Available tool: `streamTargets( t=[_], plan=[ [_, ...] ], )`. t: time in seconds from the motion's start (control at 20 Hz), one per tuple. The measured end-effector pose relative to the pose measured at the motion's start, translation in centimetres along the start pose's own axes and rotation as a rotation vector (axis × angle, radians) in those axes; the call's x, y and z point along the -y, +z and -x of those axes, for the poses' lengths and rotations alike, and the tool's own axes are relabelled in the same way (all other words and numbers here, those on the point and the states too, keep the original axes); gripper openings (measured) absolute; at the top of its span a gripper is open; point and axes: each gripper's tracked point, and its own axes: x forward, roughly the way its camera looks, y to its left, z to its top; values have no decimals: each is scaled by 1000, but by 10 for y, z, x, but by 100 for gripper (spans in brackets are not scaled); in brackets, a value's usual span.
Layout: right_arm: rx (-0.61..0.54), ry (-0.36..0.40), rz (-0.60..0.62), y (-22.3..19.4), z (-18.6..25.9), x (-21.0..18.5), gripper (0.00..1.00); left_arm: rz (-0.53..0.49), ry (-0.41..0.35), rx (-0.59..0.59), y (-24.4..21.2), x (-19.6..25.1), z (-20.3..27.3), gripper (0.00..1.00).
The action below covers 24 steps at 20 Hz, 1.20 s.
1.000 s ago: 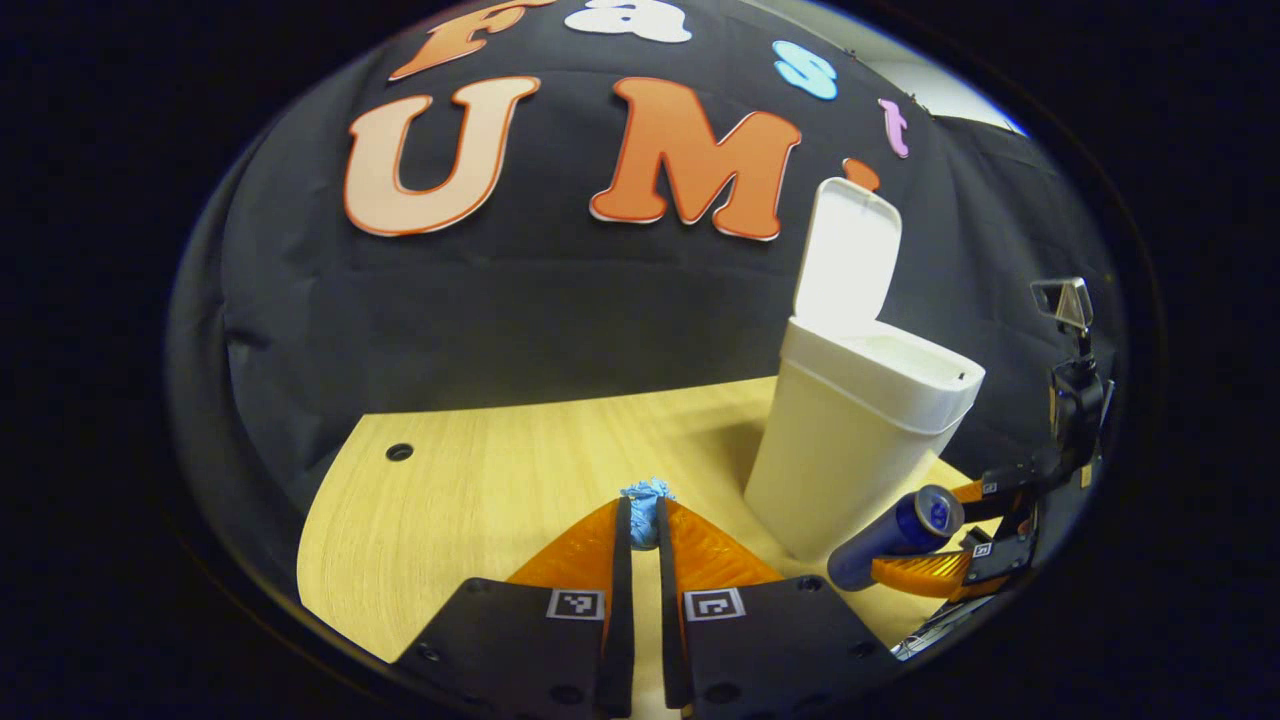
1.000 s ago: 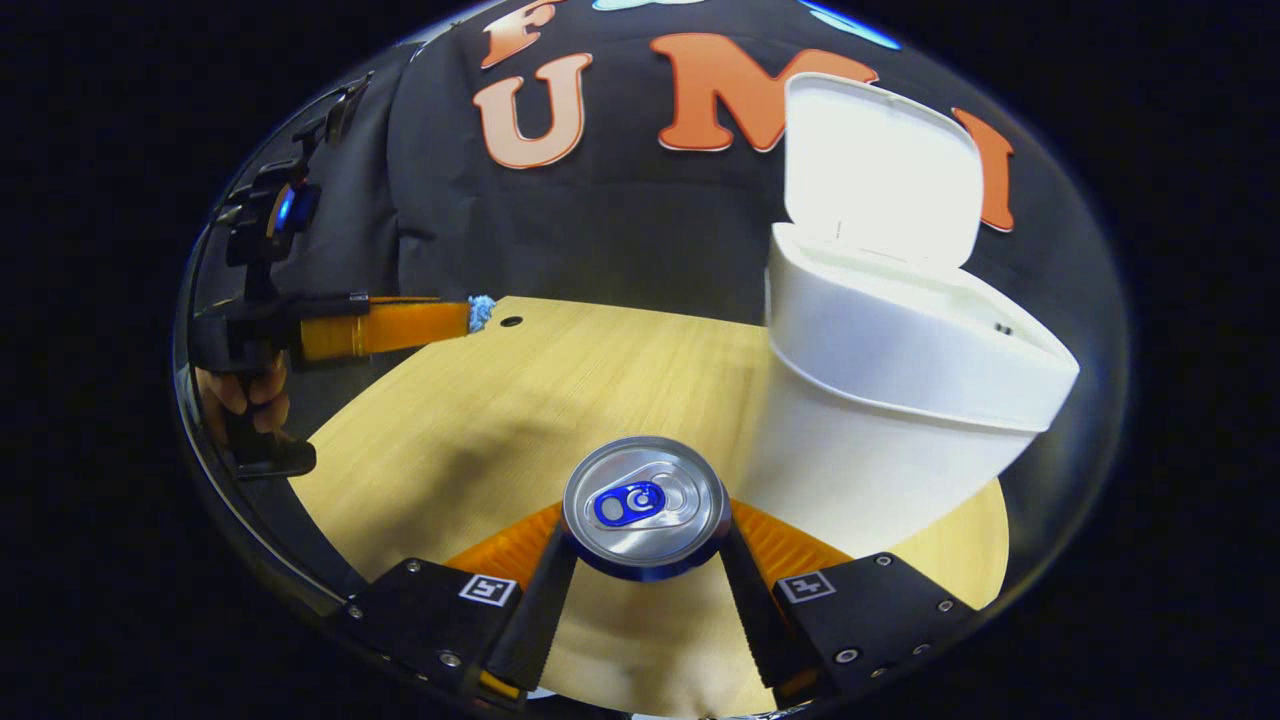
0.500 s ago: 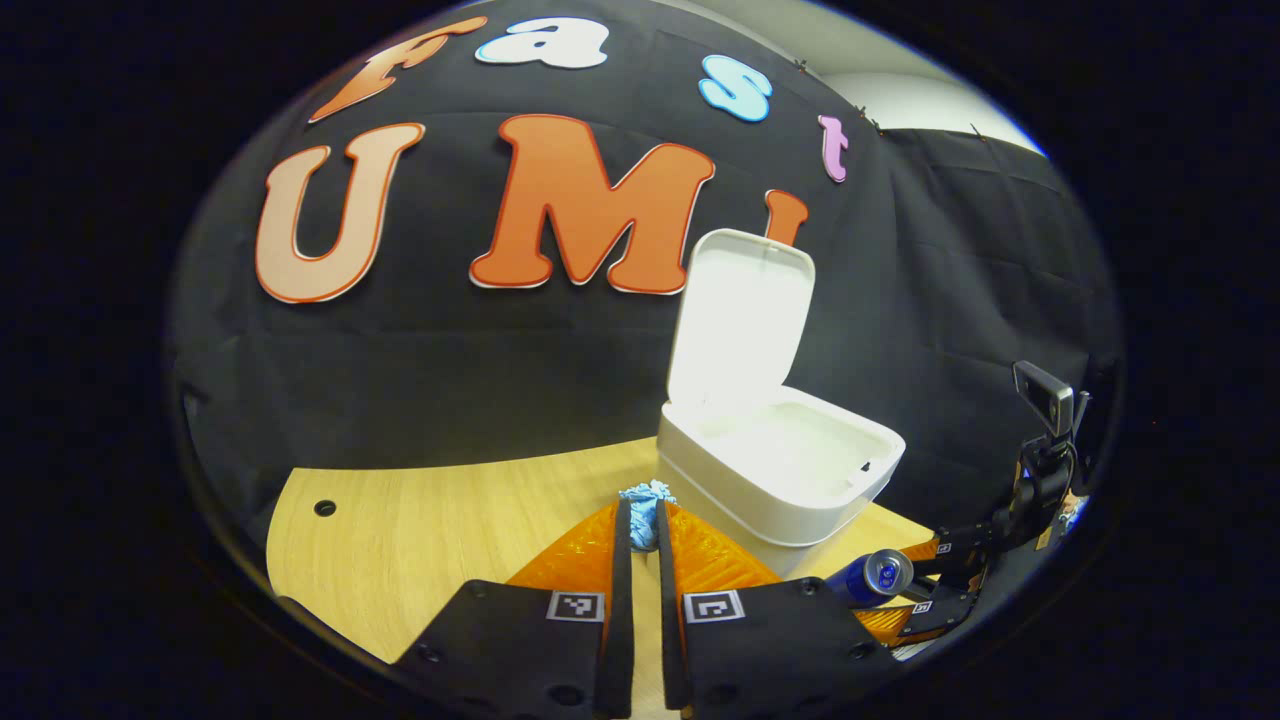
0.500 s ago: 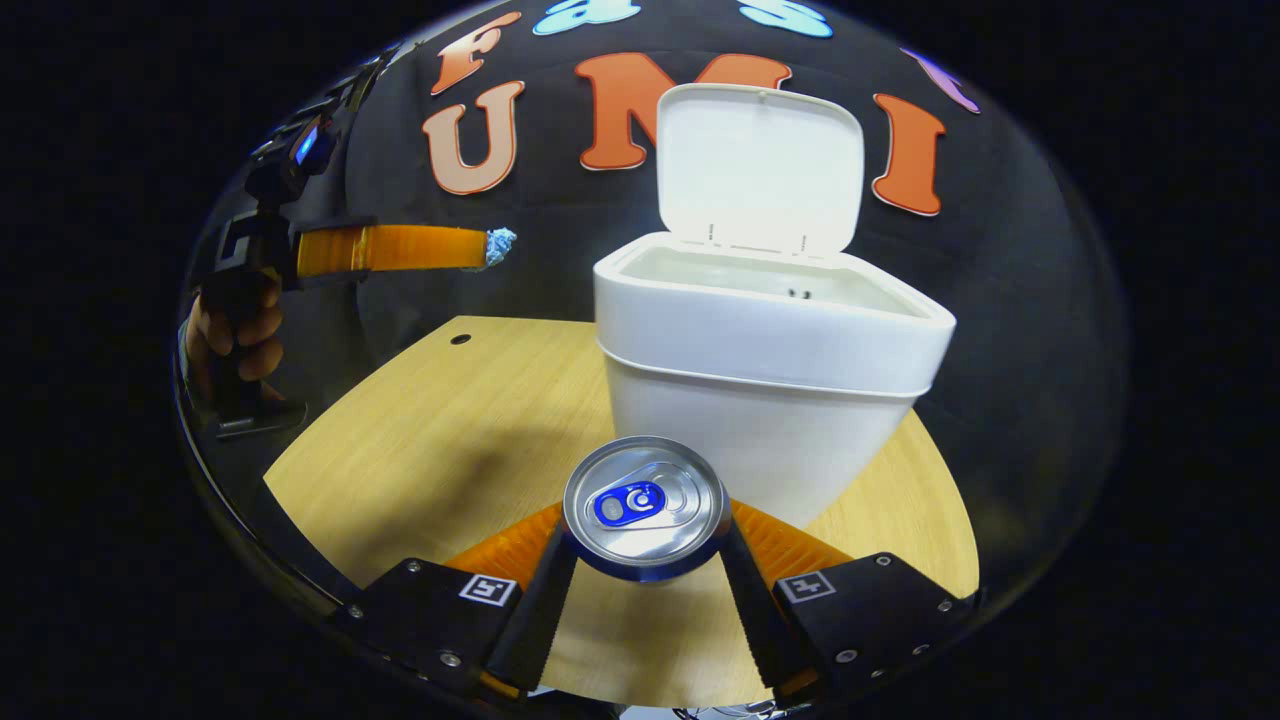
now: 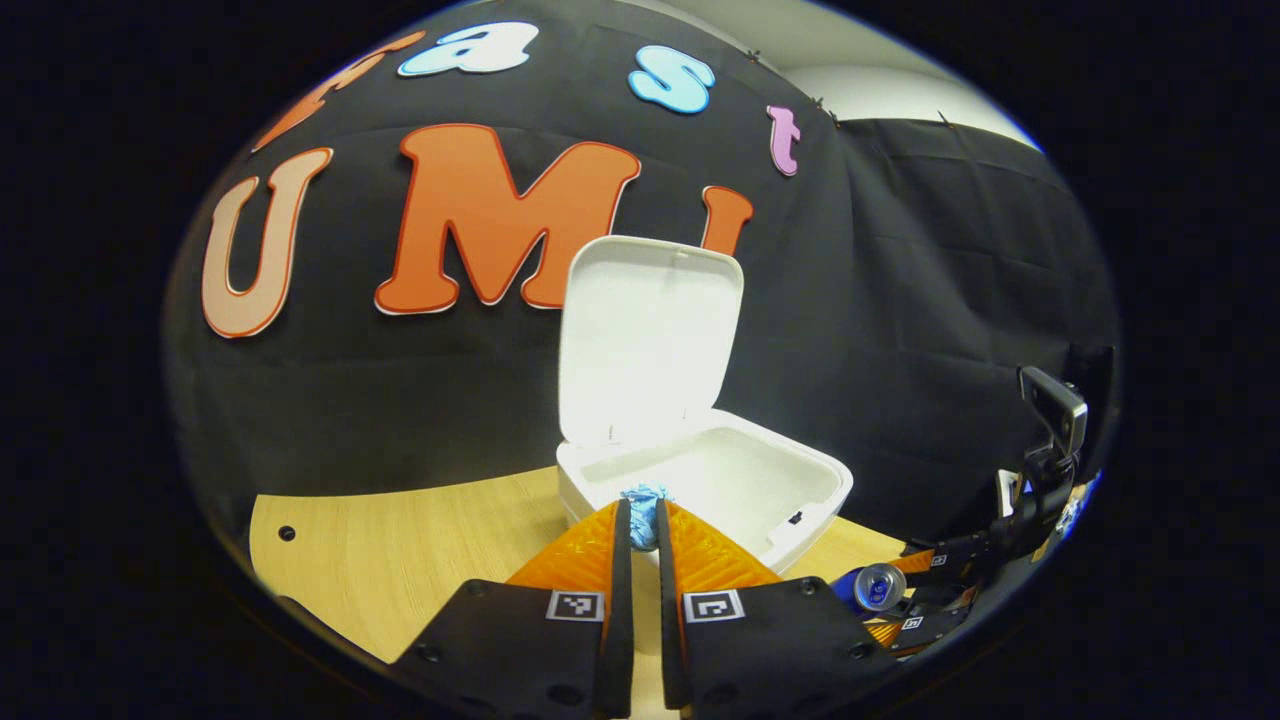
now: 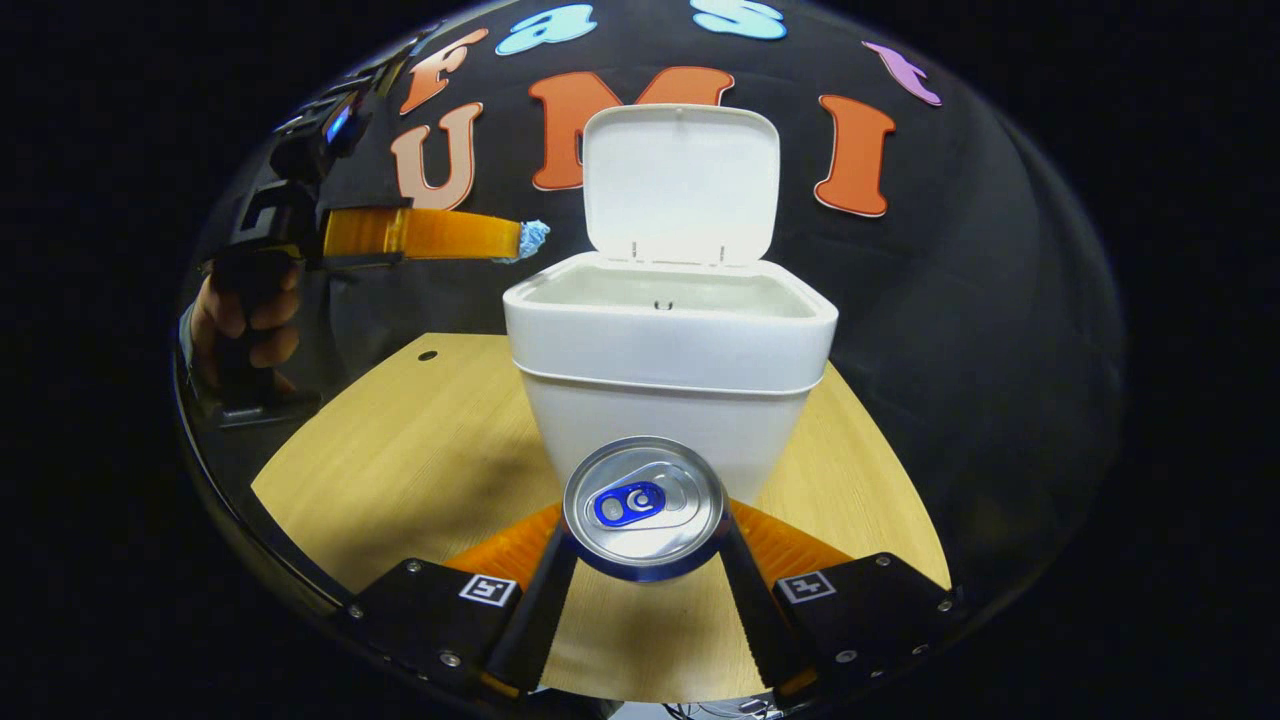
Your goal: Press the lid of the desktop garbage bin to open it, pick up the crumpled paper on the desktop and throw it into the bin, then pick up the pop can on the desktop and drop it into the bin, and finally close the garbage bin lid.
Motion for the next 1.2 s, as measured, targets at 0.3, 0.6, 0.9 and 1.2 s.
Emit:
streamTargets(
  t=[0.3, 0.6, 0.9, 1.2],
  plan=[
    [24, -49, -22, 1, 21, 19, 80, -46, -45, -13, -1, 32, -14, 15],
    [53, -108, -26, 12, 38, 38, 80, -65, -45, -34, -9, 38, -12, 19],
    [129, -153, -22, 52, 58, 60, 79, -74, -52, -38, -15, 39, -6, 22],
    [233, -173, 7, 108, 68, 76, 80, -61, -40, -36, -18, 34, 1, 72]
  ],
)
